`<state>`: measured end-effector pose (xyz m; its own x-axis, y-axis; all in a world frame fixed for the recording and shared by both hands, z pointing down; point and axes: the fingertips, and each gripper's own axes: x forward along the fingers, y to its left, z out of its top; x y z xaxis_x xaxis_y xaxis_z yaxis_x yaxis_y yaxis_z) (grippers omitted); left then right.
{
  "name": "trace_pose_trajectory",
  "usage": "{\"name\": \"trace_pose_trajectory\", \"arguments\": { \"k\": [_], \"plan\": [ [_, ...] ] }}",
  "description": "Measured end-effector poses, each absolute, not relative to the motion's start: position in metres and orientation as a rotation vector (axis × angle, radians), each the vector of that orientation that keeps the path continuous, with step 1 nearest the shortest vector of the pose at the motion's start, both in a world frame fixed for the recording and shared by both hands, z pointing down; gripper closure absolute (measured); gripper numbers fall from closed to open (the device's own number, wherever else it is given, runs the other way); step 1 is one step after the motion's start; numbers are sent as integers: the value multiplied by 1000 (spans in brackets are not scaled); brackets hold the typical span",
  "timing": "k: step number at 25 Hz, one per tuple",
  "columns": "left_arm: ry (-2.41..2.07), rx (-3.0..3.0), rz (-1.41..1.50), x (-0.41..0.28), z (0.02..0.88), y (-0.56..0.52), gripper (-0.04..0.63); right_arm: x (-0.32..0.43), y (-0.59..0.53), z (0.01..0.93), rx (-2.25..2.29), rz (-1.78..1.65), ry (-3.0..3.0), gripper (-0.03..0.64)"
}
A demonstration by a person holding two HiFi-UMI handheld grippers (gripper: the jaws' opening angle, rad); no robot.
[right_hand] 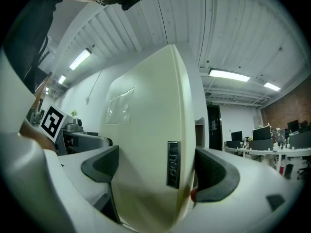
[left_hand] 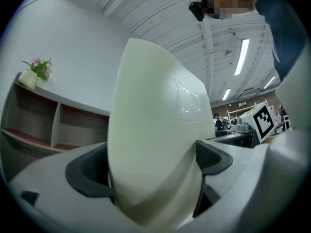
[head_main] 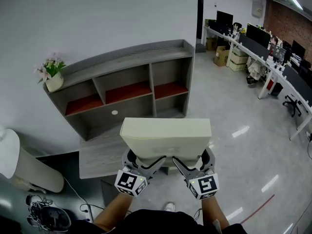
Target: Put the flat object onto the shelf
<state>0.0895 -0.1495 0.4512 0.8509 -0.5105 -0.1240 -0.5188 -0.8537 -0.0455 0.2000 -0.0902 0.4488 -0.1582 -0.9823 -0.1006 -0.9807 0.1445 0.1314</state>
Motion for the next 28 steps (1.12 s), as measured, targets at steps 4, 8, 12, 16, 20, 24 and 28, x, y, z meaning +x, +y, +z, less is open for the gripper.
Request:
{"name": "trace_pose_trajectory", "arguments": {
  "k": [4,8,12,16,20,24,28],
  "plan": [
    [880,-2947,160,90,458,-157,51,203,-102,453,1969,-262,-2409,137],
    [945,-2926,138,86,460,-168,51,201,-118,457,1931,-251,-2463,137],
    [992,-2901,126,77,458,-176,51,195,-130,455,1896,-252,-2505,137],
    [1024,-2890,141,65,455,-189,51,183,-146,452,1852,-269,-2534,137],
    [1067,-2877,155,55,456,-202,51,174,-162,451,1826,-276,-2555,137],
    [1088,-2865,158,45,454,-217,51,165,-179,451,1805,-273,-2567,137],
    [1121,-2847,176,31,452,-233,51,151,-198,446,1781,-287,-2585,137]
  ]
}}
